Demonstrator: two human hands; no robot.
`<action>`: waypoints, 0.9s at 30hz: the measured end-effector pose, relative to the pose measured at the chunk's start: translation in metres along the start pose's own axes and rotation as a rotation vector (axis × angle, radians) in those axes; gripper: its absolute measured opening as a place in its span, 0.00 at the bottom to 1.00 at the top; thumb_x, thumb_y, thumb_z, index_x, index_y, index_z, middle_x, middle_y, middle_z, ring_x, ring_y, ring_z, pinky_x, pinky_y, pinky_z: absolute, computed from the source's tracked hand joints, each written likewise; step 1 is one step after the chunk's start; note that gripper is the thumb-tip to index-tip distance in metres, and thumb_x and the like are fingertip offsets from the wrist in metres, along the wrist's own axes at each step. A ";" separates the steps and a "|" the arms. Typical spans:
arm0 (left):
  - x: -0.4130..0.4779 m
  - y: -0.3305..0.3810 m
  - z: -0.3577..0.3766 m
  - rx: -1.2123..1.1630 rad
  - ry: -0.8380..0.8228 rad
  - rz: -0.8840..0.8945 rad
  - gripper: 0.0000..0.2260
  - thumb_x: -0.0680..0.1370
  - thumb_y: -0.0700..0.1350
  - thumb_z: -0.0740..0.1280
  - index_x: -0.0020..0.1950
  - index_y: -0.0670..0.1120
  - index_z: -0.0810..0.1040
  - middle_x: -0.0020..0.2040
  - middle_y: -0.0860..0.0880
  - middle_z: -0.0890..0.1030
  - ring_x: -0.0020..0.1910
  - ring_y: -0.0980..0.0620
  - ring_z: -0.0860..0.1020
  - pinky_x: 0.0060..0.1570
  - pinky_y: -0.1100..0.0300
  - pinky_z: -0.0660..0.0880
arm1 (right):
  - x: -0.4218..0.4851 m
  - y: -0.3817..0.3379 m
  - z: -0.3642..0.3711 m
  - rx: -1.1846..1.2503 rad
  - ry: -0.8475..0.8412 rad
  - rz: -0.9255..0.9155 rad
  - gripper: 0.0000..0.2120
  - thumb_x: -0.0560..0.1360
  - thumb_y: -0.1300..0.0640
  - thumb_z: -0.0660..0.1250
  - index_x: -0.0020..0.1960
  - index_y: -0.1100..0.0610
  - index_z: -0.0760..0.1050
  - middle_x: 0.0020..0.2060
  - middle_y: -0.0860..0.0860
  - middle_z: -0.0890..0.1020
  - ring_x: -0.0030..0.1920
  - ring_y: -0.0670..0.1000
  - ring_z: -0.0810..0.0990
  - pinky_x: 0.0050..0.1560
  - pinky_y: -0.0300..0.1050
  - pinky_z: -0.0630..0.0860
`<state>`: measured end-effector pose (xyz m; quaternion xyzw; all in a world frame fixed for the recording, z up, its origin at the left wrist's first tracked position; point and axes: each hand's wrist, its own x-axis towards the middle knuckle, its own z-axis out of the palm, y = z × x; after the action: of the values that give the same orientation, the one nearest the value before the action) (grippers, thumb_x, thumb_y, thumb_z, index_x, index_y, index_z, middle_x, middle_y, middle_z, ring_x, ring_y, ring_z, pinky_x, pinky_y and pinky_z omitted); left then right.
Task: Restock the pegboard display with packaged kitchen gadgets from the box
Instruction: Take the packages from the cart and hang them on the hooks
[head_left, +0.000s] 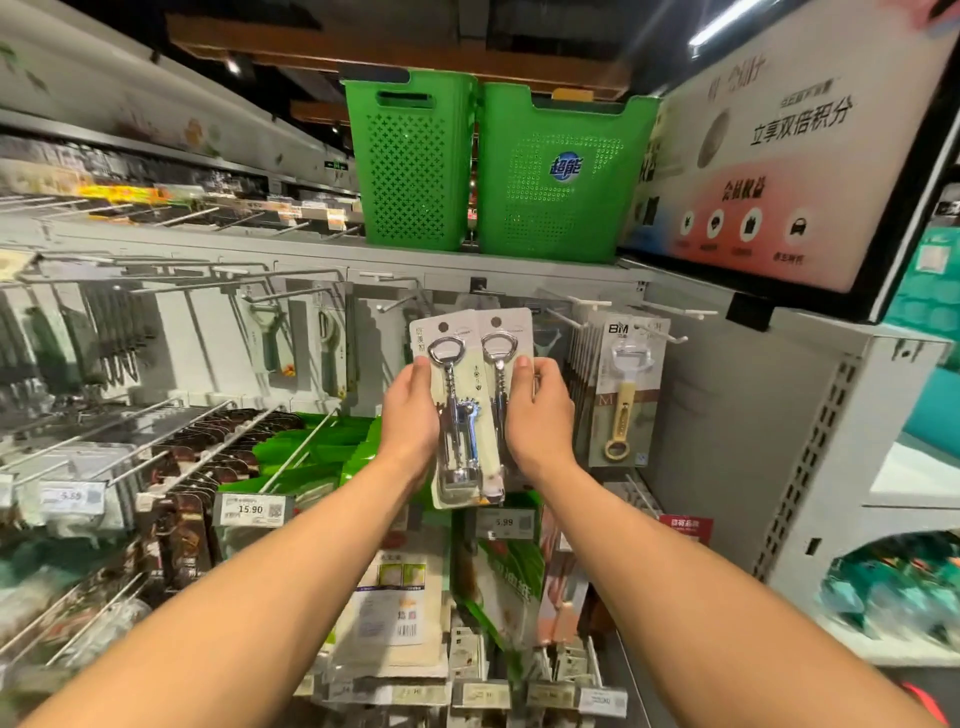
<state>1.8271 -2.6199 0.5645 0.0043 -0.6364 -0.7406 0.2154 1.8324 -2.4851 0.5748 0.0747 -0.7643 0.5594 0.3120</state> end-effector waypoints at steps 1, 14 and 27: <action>0.003 0.002 -0.003 -0.027 0.007 -0.015 0.15 0.89 0.53 0.56 0.58 0.51 0.81 0.59 0.49 0.86 0.63 0.50 0.82 0.71 0.45 0.74 | 0.001 -0.002 0.003 0.002 -0.007 0.006 0.17 0.87 0.46 0.54 0.51 0.57 0.73 0.41 0.52 0.79 0.40 0.47 0.74 0.40 0.39 0.69; 0.025 0.003 -0.015 0.031 0.077 -0.048 0.22 0.87 0.58 0.56 0.73 0.47 0.76 0.67 0.54 0.80 0.69 0.52 0.77 0.76 0.49 0.68 | 0.015 0.006 0.026 -0.053 -0.031 0.070 0.14 0.87 0.47 0.54 0.53 0.54 0.73 0.40 0.49 0.79 0.39 0.46 0.76 0.37 0.40 0.69; 0.039 0.008 0.000 0.206 -0.133 0.088 0.21 0.88 0.56 0.57 0.71 0.45 0.79 0.66 0.49 0.83 0.68 0.52 0.79 0.72 0.50 0.73 | 0.043 0.025 0.038 -0.101 -0.082 0.154 0.16 0.86 0.44 0.55 0.55 0.53 0.75 0.45 0.50 0.83 0.49 0.54 0.82 0.53 0.53 0.77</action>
<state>1.7942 -2.6334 0.5827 -0.0507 -0.7216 -0.6599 0.2032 1.7719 -2.4998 0.5720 0.0229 -0.8071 0.5390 0.2401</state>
